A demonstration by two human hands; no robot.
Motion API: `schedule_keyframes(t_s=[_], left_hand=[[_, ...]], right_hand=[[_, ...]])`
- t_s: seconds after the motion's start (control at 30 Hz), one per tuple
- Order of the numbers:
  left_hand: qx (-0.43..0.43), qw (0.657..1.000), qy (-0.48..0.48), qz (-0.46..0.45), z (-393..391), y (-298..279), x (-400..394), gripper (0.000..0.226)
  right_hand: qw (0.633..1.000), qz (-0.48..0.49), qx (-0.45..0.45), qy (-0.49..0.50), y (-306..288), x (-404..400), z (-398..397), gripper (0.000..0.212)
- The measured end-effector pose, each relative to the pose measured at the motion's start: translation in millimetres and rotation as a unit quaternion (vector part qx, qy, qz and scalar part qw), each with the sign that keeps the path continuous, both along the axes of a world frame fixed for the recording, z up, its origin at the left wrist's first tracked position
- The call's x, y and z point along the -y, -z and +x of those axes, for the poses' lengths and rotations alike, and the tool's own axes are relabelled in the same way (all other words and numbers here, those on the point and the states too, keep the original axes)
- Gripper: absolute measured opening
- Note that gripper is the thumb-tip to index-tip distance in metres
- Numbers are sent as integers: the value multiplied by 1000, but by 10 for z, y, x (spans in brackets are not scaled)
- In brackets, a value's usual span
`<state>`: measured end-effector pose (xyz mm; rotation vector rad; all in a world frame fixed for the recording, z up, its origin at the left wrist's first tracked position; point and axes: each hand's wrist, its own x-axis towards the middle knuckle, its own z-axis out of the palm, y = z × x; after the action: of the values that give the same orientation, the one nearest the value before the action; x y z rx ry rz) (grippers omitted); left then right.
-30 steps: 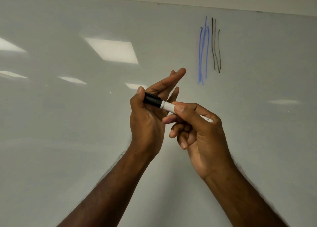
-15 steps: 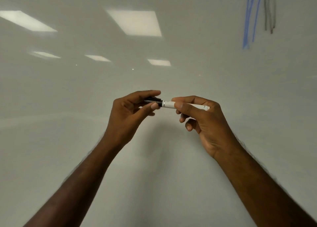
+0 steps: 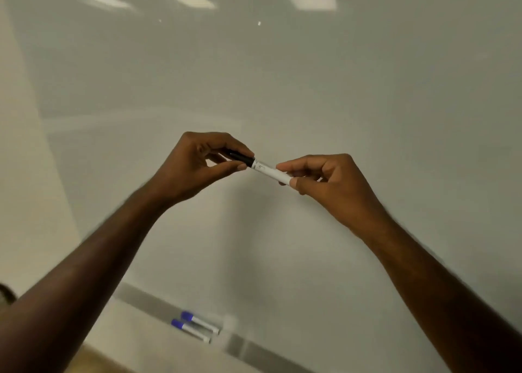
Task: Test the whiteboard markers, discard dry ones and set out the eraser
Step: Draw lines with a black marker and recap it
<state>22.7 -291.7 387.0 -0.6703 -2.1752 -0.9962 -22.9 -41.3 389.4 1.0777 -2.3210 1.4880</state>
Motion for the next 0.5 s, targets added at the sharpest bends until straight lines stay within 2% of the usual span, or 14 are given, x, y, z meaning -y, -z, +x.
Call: schedule_keyframes(t_s=[0.2, 0.33, 0.5], left_hand=[[37, 999, -28, 13, -32, 837, 301, 16], [27, 996, -72, -48, -117, 1428, 512, 14], [95, 982, -123, -112, -151, 2349, 831, 14]], right_hand=[[994, 95, 37, 27, 769, 329, -105, 36], [990, 118, 45, 66, 1403, 574, -152, 33], [981, 153, 78, 89, 2404, 916, -105, 33]])
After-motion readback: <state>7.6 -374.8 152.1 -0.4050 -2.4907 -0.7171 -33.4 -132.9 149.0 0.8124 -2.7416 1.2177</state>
